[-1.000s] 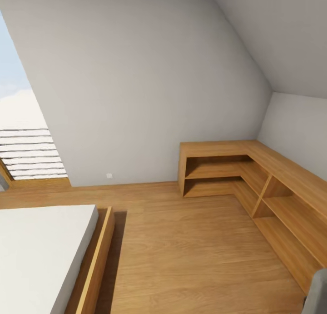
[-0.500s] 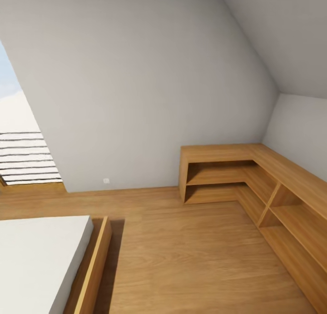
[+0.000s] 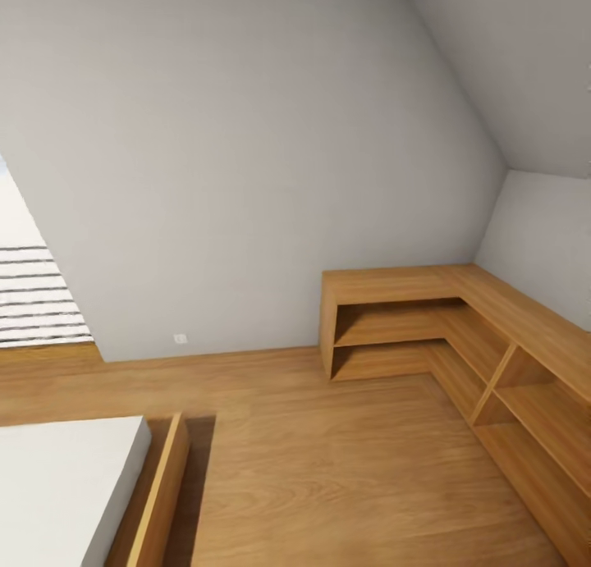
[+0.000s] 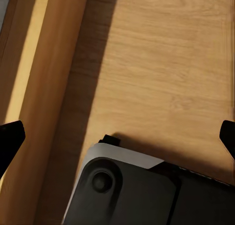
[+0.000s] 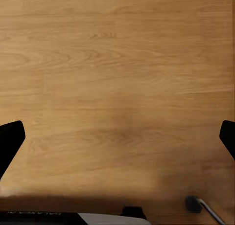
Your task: In the bedroom, organize the workspace by keeping the computer under the desk, ensuring the monitor is on the desk, placing the keyboard on the desk next to the monitor, placing the mouse on the desk next to the keyboard, moving the folder from the swivel chair onto the desk next to the mouse, stacking the notebook on top of the folder with the pen on top of the notebook, and positioning the swivel chair next to the desk.
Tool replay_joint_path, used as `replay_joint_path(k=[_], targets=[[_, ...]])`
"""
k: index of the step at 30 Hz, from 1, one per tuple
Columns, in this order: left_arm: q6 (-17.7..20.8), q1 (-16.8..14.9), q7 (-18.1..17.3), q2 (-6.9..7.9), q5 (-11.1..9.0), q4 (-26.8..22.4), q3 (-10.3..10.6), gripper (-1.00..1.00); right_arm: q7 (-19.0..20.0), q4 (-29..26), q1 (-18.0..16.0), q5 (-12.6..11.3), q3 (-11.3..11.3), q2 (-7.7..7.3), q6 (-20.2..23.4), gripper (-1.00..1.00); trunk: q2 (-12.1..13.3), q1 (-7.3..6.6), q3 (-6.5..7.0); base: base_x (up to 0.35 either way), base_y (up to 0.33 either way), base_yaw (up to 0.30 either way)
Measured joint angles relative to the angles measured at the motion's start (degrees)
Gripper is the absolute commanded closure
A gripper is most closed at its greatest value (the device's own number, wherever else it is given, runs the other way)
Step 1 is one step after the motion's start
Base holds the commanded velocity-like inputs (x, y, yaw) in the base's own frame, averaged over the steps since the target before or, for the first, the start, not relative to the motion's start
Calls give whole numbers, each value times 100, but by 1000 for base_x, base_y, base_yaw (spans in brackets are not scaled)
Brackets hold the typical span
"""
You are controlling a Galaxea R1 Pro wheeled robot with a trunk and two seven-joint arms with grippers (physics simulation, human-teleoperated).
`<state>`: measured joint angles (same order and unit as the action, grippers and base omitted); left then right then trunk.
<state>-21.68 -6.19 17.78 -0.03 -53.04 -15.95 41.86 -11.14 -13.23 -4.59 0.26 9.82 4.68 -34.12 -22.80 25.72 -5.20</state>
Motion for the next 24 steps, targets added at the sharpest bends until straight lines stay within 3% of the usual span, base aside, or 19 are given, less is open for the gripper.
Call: replay_joint_path(k=[14,24], targets=[[0,0,0,0,-1,0,-1,-100,95,92,0,12,-1,-1,-15,-100,0,0,0,330,6,-243],[-1,0,0,0,-1,1,-4,-100,101,95,0,13,-1,-1,-15,-100,0,0,0,330,93,-255]])
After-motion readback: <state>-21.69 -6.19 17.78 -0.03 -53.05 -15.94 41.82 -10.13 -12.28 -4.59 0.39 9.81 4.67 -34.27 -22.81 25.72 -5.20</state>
